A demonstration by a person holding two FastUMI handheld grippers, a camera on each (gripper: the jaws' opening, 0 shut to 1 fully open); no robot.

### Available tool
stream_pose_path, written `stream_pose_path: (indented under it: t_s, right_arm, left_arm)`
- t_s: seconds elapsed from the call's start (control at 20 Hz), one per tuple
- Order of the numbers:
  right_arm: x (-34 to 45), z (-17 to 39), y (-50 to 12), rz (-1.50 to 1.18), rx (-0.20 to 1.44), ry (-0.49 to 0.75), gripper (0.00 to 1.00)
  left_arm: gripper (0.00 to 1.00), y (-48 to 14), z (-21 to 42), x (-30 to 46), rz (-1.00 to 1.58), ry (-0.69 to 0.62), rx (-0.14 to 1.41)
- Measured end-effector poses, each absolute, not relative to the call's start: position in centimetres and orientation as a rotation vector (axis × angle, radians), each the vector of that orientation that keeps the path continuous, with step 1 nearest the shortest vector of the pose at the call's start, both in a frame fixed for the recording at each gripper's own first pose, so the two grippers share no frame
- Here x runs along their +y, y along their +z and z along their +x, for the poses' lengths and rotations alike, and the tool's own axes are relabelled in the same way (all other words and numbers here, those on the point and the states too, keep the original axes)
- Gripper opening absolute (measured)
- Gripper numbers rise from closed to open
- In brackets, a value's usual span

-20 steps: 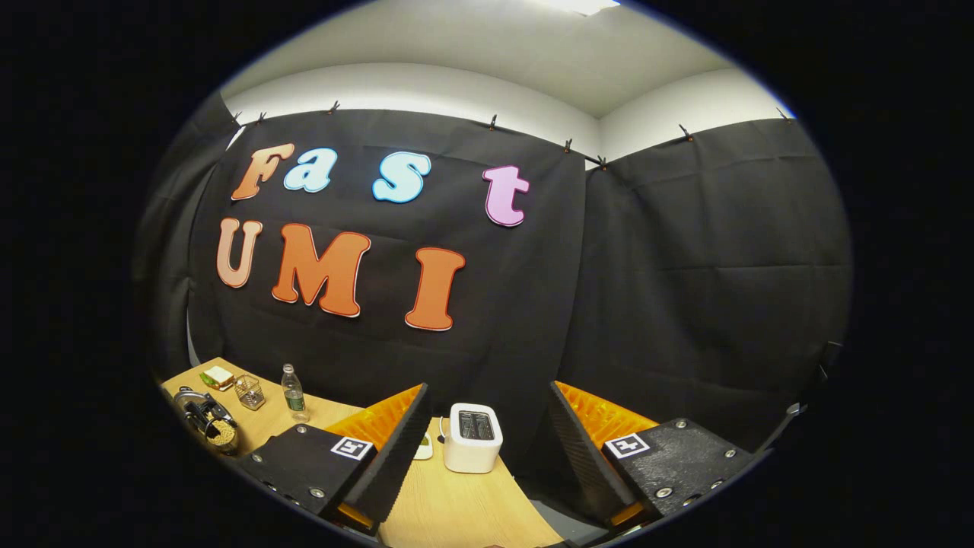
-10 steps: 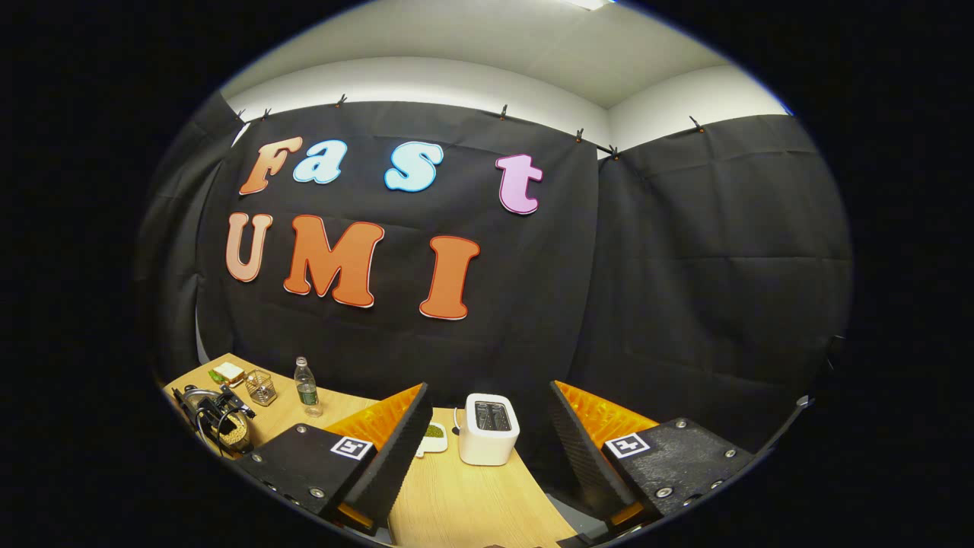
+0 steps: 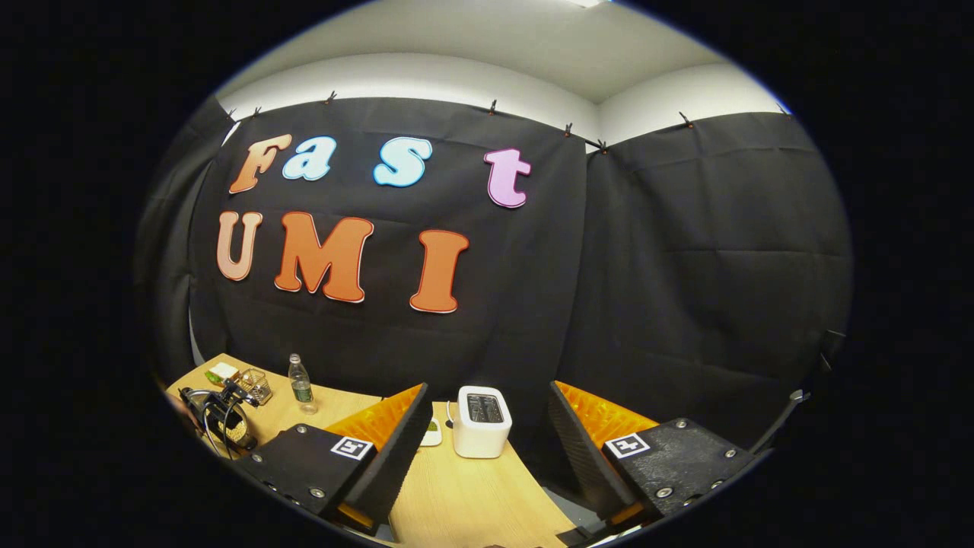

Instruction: First push the handle of the pot to place it horizontally, then grasp the pot with both hands and set it on the induction cooktop.

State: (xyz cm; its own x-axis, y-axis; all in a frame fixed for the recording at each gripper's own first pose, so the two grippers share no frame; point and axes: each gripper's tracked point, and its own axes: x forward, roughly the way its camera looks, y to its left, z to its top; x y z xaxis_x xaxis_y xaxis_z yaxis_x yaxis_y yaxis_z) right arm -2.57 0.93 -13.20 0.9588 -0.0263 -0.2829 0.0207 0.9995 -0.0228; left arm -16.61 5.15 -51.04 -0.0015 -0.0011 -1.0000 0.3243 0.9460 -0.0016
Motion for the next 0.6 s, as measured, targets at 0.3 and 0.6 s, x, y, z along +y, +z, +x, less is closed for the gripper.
stream_pose_path:
  t_s: [0.3,0.6]
  right_arm:
    - [2.1,-3.0,-13.5,-0.021,0.307,-0.018,0.95]
    - [6.5,-2.9,-14.6,-0.003,0.343,0.061,0.95]
  left_arm:
    - [0.02,-51.5,-15.4,4.4,0.224,-0.254,1.536]
    - [0.02,-51.8,-14.8,3.7,0.175,-0.252,1.52]
